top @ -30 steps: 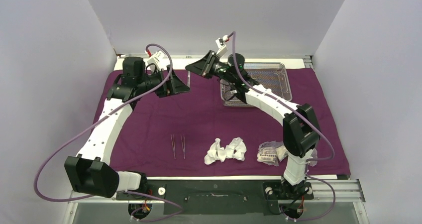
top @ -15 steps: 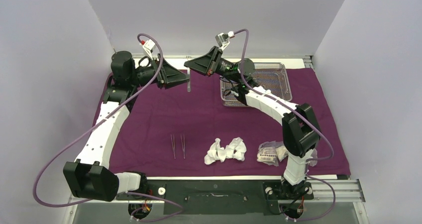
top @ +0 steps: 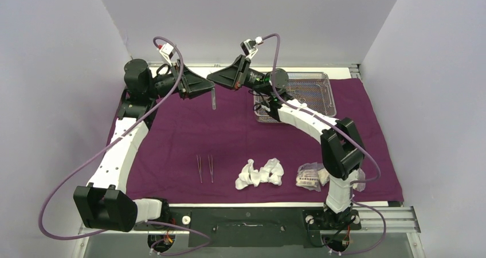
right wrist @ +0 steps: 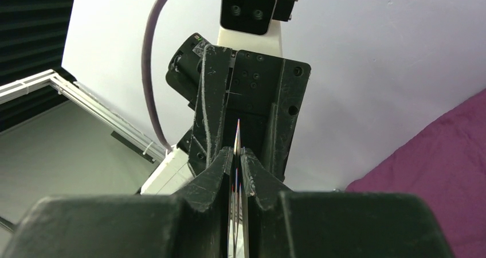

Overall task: Open and lay out the surgical kit
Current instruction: Place the medical item in the surgical kit.

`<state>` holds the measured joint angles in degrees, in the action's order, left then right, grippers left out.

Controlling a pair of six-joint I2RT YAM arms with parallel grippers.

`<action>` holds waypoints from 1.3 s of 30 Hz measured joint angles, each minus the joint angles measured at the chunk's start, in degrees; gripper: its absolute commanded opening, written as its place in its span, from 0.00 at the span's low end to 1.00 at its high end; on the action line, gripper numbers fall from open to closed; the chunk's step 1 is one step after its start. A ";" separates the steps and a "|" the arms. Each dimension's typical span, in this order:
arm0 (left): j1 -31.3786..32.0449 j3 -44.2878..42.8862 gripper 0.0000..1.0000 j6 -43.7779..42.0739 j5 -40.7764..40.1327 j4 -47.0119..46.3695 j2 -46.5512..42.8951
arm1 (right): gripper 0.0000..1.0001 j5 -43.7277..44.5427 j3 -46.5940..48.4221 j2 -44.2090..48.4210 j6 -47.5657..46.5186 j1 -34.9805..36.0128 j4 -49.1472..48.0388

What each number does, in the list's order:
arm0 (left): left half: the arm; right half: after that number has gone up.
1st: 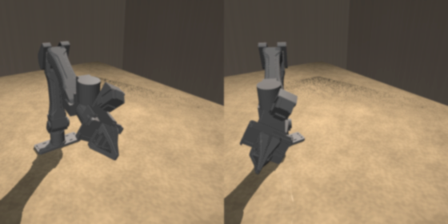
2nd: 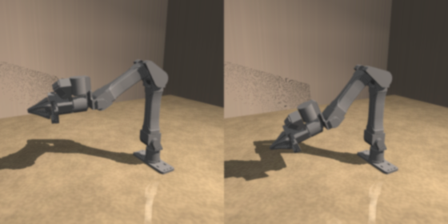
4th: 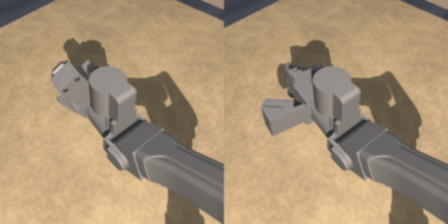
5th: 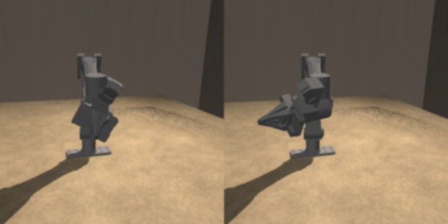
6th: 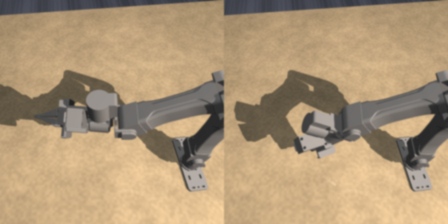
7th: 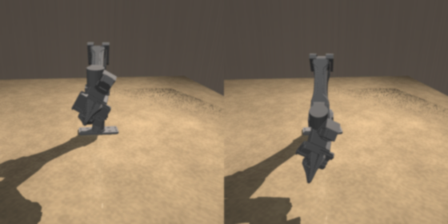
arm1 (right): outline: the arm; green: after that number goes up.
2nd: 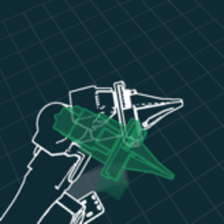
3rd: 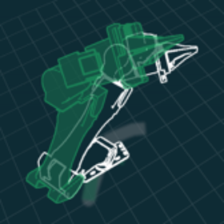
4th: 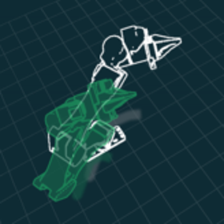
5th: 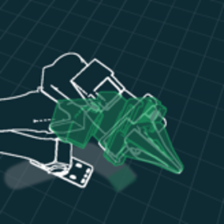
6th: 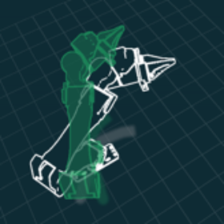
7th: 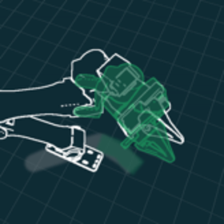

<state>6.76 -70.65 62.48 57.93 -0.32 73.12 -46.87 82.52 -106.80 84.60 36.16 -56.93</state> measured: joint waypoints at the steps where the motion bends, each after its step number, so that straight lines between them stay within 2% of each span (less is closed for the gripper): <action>1: 0.00 0.02 0.29 0.13 0.02 0.00 0.00 | 0.05 -0.02 0.11 -0.42 0.09 0.24 -0.07; 3: 0.00 0.26 0.20 0.35 0.09 -0.24 0.00 | 0.05 -0.02 0.55 -1.22 0.13 0.37 -0.04; 6: -0.02 0.83 0.01 0.28 0.22 -0.31 0.00 | 0.05 -0.07 0.98 -2.45 0.39 0.66 0.07; 9: -0.28 1.46 0.00 0.33 0.24 -0.46 0.13 | 0.07 -0.33 1.27 -2.49 0.11 0.66 0.52; 10: -0.28 1.51 0.00 0.15 0.17 -0.50 0.13 | 0.11 -0.44 1.27 -2.49 0.11 0.66 0.83; 14: -0.42 1.53 0.00 -2.10 -0.26 1.99 -0.02 | 0.55 -0.35 1.36 -2.49 -1.86 0.55 3.15; 15: -0.50 1.51 0.00 -3.54 -0.68 3.82 -0.11 | 0.60 -0.22 1.36 -2.47 -2.54 0.37 4.15; 19: -1.46 0.70 0.00 -13.18 -6.73 18.23 -0.26 | 0.61 1.84 -0.90 -0.90 -7.67 -0.81 11.28; 22: -1.84 -0.46 0.00 -21.88 -17.27 31.41 -0.24 | 0.61 4.09 -5.33 2.43 -11.98 -3.78 19.32; 27: -0.50 0.17 0.00 -32.70 -36.61 46.51 0.61 | 0.61 10.73 -11.52 8.52 -19.85 -9.79 35.50; 33: 1.86 7.43 0.00 -36.48 -50.10 51.78 3.72 | 0.62 17.40 -13.22 14.38 -26.93 -12.04 47.89; 39: 7.04 13.22 0.00 -37.22 -55.91 53.18 7.96 | 0.62 20.04 -14.32 18.34 -29.68 -14.99 52.15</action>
<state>13.80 -57.43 25.26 2.02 52.86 81.08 -26.83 68.20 -88.47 54.92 21.17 -4.78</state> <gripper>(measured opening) 0.010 0.619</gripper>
